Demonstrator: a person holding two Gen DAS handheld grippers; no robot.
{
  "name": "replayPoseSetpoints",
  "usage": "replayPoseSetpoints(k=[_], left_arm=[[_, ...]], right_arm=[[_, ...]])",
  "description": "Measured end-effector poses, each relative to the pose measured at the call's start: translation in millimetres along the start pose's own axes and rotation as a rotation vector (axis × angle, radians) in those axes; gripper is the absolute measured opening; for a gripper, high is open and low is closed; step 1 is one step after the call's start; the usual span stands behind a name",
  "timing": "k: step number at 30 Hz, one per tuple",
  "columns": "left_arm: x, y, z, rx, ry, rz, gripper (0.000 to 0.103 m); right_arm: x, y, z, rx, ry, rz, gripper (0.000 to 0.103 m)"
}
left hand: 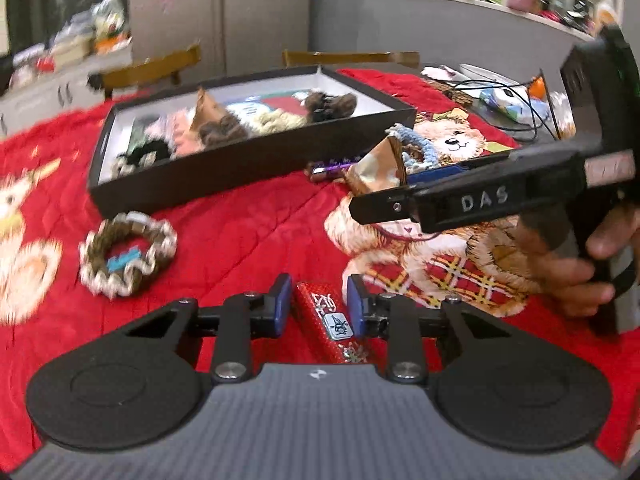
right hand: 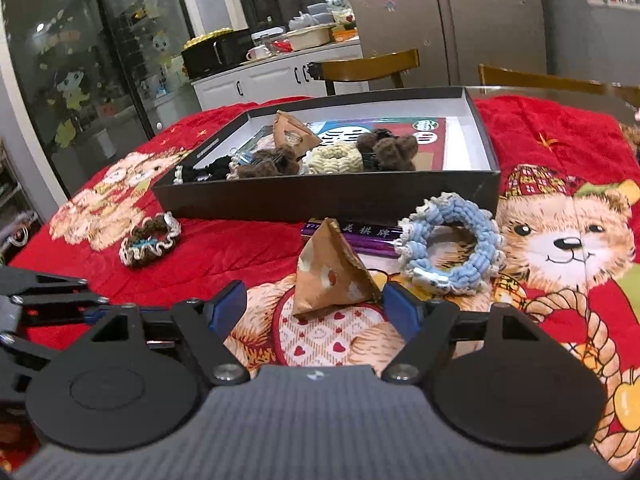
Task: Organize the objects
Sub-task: 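Lift the red tube with left gripper while right grasps second brown paper bag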
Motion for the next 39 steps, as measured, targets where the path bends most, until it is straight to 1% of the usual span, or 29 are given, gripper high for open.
replayPoseSetpoints(k=[3,5,7,8,9,11,13,14,15,16,18,21,24,27,30,34,39], left_arm=[[-2.0,-7.2,-9.9,0.026,-0.006,-0.025,0.035],[-4.6,-15.8,-18.7,0.018,0.011,-0.050,0.036],[-11.3,-22.2,-25.5,0.017,0.016,-0.043,0.041],[-13.8,-25.1,-27.6,0.013,0.010,-0.042,0.047],[-17.4,-27.9,-28.6,0.007,0.010,-0.038,0.049],[-25.8,-34.0,-28.2,-0.024,0.049,-0.008,0.049],[-34.2,-38.3,-28.3,-0.053,0.078,0.032,0.041],[-35.0,-38.7,-28.3,-0.062,0.077,0.036,0.030],[-35.5,-38.4,-28.5,-0.068,0.082,0.034,0.028],[-36.4,-38.7,-28.6,-0.072,0.092,0.033,0.028],[-36.3,-37.8,-28.5,-0.077,0.098,0.030,0.028],[-33.9,-38.1,-29.1,-0.080,0.110,0.013,0.028],[-33.5,-38.1,-27.4,-0.085,0.149,0.008,0.028],[-28.5,-36.1,-25.9,-0.083,0.195,-0.026,0.028],[-24.1,-34.3,-24.8,-0.084,0.223,-0.054,0.028],[-20.9,-32.0,-24.3,-0.083,0.265,-0.068,0.028],[-10.4,-28.1,-21.5,-0.078,0.293,-0.105,0.028]], right_arm=[[1.9,-0.4,0.1,-0.004,-0.010,-0.018,0.083],[2.0,-0.6,0.4,-0.007,-0.011,-0.018,0.083],[1.3,-0.4,0.6,-0.010,-0.009,-0.013,0.083],[1.1,-0.1,1.1,-0.012,-0.009,-0.010,0.083],[1.3,0.0,1.5,-0.011,-0.010,-0.008,0.083],[1.7,0.2,1.7,-0.012,-0.020,-0.012,0.081],[4.1,0.1,2.5,-0.009,-0.035,-0.028,0.076],[5.3,-0.1,2.7,-0.010,-0.044,-0.036,0.071],[6.5,-0.4,3.1,-0.011,-0.057,-0.044,0.067],[7.2,-0.5,3.4,-0.011,-0.070,-0.050,0.064],[8.0,-0.4,3.8,-0.013,-0.093,-0.057,0.050],[7.4,-0.6,3.2,-0.015,-0.097,-0.064,0.047],[7.6,-0.8,2.8,-0.017,-0.100,-0.071,0.046],[6.2,-0.4,2.1,-0.021,-0.101,-0.069,0.045],[6.1,-0.3,1.4,-0.025,-0.099,-0.064,0.045],[6.3,0.4,0.8,-0.032,-0.099,-0.061,0.045],[6.0,0.8,-1.2,-0.040,-0.094,-0.055,0.045]])
Point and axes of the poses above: each gripper's, at about its wrist camera, not at the fingertips, and z roughly the way its jaws point, x to its left, y to its top, the point moved 3 cm from there along z, roughly the way its jaws point, and after that the axes turned 1 degree about -x, right-handed, at the moved point
